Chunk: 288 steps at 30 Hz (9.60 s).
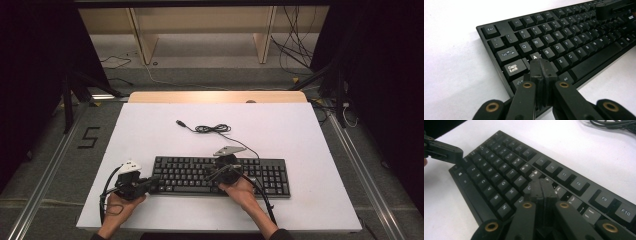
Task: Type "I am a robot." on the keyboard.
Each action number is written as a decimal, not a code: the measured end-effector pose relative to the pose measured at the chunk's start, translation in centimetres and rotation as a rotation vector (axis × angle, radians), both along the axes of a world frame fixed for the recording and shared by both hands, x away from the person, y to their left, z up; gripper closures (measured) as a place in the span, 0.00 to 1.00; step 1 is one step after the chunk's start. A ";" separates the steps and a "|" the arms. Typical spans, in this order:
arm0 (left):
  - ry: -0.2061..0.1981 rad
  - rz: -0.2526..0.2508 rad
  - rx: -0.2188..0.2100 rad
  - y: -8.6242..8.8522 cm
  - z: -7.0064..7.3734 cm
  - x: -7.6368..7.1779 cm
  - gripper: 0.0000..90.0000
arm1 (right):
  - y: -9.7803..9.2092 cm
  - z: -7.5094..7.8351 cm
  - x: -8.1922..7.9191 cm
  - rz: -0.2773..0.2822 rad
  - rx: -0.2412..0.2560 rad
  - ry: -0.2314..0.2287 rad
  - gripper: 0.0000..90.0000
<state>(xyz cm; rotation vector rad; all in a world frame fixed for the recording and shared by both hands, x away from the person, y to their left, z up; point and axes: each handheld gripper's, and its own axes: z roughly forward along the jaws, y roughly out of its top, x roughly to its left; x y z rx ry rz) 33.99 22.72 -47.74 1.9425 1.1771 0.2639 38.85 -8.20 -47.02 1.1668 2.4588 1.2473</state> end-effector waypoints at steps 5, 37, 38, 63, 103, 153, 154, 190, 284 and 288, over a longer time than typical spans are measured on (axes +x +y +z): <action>0.010 0.002 0.000 -0.1 -0.2 0.1 0.99 | 0.4 -0.4 0.2 0.000 -0.013 0.008 1.00; 0.050 -0.001 0.025 -0.1 -0.6 0.4 0.99 | 0.9 -1.0 0.3 -0.013 -0.050 0.012 1.00; 0.048 -0.001 0.024 -0.2 -0.6 0.4 0.99 | 0.8 -1.0 0.3 -0.018 -0.043 0.020 1.00; -0.035 -0.003 -0.090 0.0 0.6 -0.1 0.75 | -0.5 0.9 -0.4 0.009 0.079 0.002 0.79; -0.112 0.008 -0.173 -0.1 1.3 -0.2 0.31 | 0.3 1.3 -2.9 0.111 0.111 0.013 0.51; -0.131 0.003 -0.181 -0.2 1.3 -0.2 0.29 | 1.5 -1.3 -4.1 0.162 -0.005 0.031 1.00; -0.131 0.003 -0.182 -0.2 1.3 -0.2 0.29 | 1.6 -1.4 -4.2 0.160 -0.017 0.030 1.00; -0.077 -0.013 -0.050 -1.5 -0.1 1.5 0.90 | -1.0 1.0 -4.2 0.119 0.104 -0.012 0.53; -0.071 -0.024 -0.144 -1.5 1.3 0.4 0.36 | -0.7 0.8 -3.1 0.084 0.096 -0.015 0.81; -0.081 -0.028 -0.150 -1.5 1.5 0.2 0.34 | -0.4 0.7 -3.0 0.083 0.084 -0.015 0.92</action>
